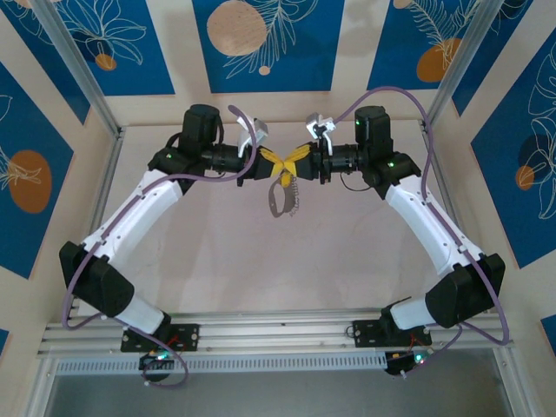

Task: Put the keys on the keyring

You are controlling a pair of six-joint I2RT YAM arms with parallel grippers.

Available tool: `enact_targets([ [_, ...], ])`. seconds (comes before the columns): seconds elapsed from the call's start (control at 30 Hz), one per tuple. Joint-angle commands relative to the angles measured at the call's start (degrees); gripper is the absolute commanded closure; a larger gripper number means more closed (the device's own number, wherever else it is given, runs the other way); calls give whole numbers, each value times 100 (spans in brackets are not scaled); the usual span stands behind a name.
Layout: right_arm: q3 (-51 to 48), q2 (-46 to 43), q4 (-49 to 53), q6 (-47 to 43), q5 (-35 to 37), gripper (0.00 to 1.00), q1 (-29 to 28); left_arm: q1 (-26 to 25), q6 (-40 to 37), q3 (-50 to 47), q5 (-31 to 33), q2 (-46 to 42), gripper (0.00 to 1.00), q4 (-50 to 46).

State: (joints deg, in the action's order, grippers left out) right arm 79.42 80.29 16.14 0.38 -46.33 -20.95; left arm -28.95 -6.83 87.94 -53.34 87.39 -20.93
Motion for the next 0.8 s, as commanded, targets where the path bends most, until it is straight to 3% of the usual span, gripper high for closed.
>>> enact_targets([
  [0.0, -381, -396, -976, 647, -29, 58, 187, -67, 486, -258, 292, -267, 100, 911],
  [0.17, -1379, -970, -2409, 1765, 339, 52, 513, -60, 946, -691, 627, -560, 100, 1654],
  [0.33, -1913, -1176, -3083, 2137, 551, 51, 462, -63, 1165, -828, 592, -636, 100, 1950],
  [0.77, -2106, -1055, -3118, 1728, 1102, 48, -104, -76, 1439, -849, 479, -668, 100, 2229],
])
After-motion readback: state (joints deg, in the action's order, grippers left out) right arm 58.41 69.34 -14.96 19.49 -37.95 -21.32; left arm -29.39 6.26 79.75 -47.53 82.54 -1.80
